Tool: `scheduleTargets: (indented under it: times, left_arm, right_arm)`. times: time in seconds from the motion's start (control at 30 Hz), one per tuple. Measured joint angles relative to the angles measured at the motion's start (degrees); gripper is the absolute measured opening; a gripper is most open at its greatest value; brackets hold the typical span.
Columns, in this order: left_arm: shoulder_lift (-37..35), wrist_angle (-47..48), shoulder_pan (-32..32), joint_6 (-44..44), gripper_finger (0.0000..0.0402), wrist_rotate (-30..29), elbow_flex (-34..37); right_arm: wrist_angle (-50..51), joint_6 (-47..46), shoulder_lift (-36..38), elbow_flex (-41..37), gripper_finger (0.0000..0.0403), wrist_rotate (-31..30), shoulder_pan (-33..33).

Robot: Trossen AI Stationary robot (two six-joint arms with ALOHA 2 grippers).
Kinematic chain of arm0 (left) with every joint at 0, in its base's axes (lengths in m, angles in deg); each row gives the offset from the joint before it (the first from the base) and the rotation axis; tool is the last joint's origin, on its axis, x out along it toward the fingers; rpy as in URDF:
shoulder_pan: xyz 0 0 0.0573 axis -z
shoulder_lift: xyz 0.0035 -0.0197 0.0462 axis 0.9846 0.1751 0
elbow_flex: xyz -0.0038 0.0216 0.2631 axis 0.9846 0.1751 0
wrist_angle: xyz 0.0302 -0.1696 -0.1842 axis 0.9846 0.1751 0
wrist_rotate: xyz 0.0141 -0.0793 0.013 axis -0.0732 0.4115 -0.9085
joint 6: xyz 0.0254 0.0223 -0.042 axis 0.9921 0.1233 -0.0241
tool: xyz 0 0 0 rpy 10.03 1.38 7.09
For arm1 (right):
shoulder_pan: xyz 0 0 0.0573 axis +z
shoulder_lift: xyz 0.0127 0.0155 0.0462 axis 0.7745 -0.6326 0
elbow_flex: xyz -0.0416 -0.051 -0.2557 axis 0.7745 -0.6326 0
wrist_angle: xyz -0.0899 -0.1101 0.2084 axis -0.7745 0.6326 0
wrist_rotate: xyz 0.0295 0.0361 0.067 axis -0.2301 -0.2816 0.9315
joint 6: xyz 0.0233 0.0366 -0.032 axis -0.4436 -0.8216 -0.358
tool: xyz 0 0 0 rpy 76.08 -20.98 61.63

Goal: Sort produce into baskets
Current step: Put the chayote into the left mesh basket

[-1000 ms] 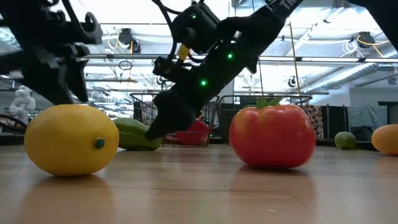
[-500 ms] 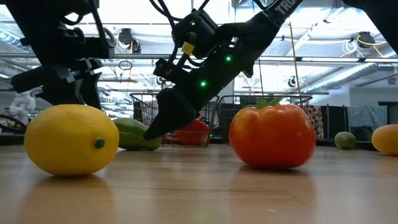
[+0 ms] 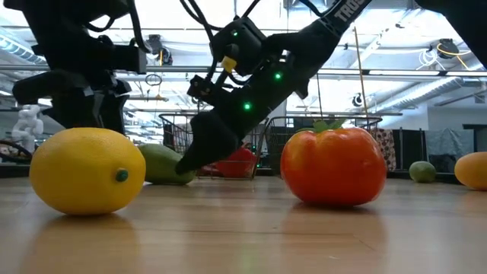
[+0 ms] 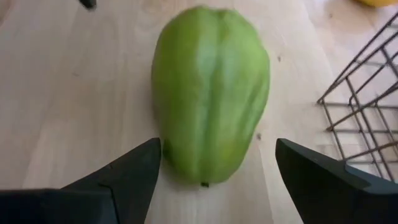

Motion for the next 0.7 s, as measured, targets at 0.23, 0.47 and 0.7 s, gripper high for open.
scheduleTargets:
  times: [0.23, 0.47, 0.7]
  left_arm:
    - [0.0, -0.9, -1.02, -0.55, 0.0286, 0.9, 0.0]
    - [0.02, -1.36, -2.38, -0.59, 0.0286, 0.92, 0.0]
    - [0.02, -2.33, -2.99, -2.01, 0.0286, 0.92, 0.0]
  right_arm:
    - [-1.4, -0.01, -0.7, -0.02, 0.0309, 2.62, -0.11]
    - [-5.62, -2.27, -2.04, 0.07, 0.0299, 2.79, -0.76]
    - [-5.46, -1.89, -2.39, 0.0, 0.0271, 2.77, -0.74]
